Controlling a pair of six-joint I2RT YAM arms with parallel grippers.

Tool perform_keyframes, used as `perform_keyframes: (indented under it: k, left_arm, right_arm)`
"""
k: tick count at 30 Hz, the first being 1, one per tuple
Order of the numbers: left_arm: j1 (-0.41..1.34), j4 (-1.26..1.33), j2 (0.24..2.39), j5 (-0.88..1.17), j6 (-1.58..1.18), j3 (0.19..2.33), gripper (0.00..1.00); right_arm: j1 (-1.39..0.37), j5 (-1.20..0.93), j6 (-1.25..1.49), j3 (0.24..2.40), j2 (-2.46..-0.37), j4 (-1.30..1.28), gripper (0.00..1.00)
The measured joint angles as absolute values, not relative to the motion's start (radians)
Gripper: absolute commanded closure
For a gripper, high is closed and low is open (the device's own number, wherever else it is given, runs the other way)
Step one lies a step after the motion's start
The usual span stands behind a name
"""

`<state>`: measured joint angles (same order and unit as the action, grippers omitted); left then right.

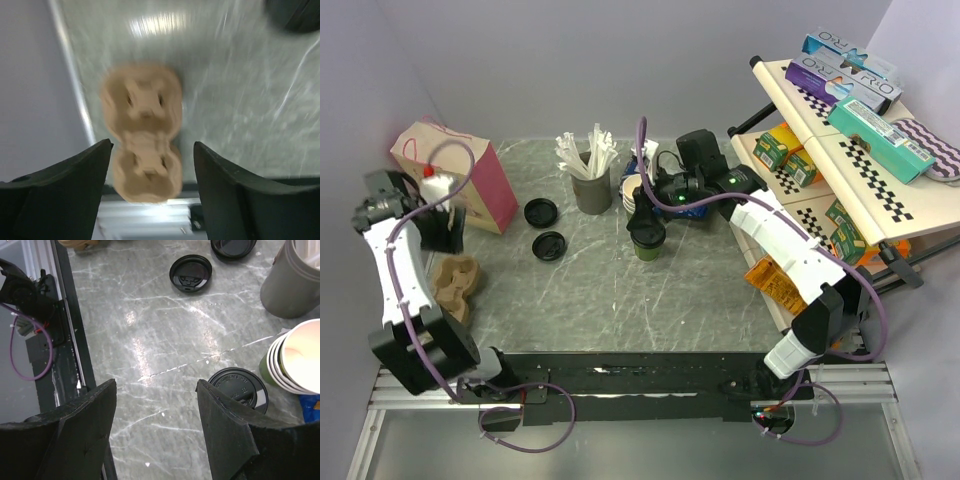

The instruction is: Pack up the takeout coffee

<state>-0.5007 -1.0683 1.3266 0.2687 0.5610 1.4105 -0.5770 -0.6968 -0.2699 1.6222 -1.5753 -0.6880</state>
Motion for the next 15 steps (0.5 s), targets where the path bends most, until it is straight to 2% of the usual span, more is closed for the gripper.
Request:
perform_keyframes:
  k: [7,15]
  left_arm:
    - [-0.501,-1.054,1.374,0.082,0.507,1.164,0.32]
    - [-0.501,-0.997,1.431,-0.039,0.492,1.142,0.38]
  right_arm:
    - [-0.576,-0.696,-0.274,1.668,-1.598,-0.73,0.28]
    - [-0.576,-0.681,-0.277,1.659,-1.602,-0.733,0.28]
